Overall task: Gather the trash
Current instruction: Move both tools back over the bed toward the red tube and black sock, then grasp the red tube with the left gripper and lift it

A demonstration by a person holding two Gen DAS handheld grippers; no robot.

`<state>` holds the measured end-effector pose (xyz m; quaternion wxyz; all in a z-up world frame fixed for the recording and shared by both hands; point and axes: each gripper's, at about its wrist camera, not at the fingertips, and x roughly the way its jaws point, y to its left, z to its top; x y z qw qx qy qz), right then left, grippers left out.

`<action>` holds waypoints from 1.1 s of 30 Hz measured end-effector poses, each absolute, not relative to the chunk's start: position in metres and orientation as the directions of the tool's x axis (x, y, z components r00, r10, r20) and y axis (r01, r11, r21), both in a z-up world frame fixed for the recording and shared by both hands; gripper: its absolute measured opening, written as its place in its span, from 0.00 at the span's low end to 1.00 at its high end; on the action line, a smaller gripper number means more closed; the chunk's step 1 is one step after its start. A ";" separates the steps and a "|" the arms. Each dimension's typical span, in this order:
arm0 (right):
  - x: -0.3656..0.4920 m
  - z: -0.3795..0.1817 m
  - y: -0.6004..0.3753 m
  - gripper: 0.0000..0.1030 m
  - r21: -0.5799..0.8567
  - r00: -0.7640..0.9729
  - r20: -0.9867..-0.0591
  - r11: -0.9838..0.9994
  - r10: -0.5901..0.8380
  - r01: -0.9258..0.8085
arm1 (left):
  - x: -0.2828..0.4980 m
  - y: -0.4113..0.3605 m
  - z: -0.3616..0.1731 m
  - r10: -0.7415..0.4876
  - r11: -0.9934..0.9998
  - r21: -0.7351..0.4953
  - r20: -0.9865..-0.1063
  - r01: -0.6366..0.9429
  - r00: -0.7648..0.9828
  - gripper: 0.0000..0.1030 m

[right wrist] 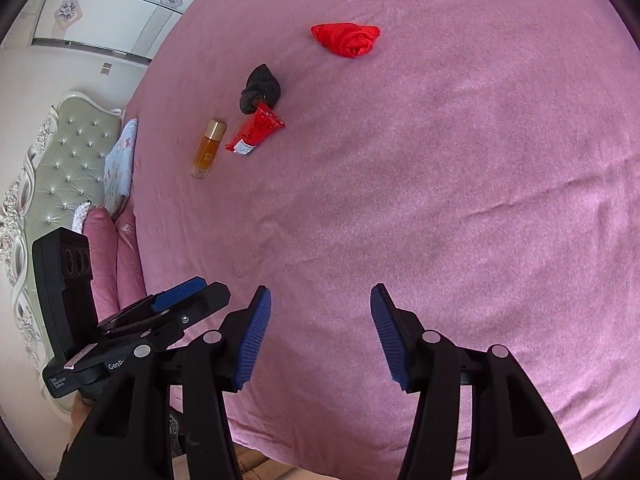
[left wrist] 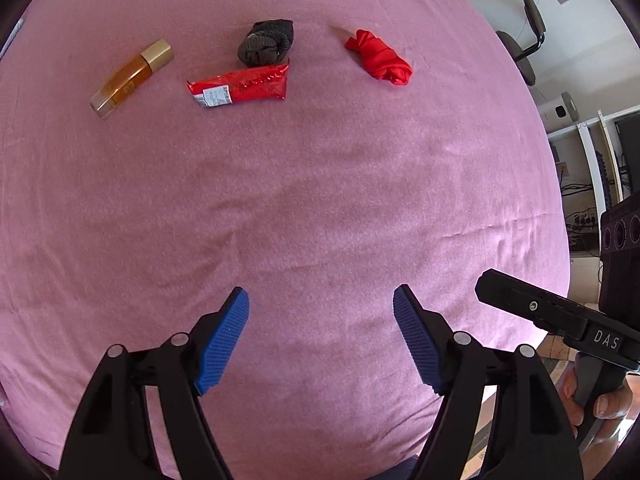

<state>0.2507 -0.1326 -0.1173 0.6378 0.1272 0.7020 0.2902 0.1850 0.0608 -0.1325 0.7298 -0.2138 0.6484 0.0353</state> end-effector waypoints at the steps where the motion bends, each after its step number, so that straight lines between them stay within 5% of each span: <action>1: 0.256 -0.121 -0.126 0.50 0.572 -0.160 -0.820 0.797 0.550 -0.193 | 0.192 0.067 -0.135 -0.217 0.908 -0.257 -0.964 -0.330 0.155 0.72; 33: 0.369 -0.203 -0.023 0.50 0.552 -0.242 -0.827 0.815 0.508 -0.174 | 0.362 0.157 -0.242 -0.127 0.981 -0.129 -0.992 -0.147 0.020 0.75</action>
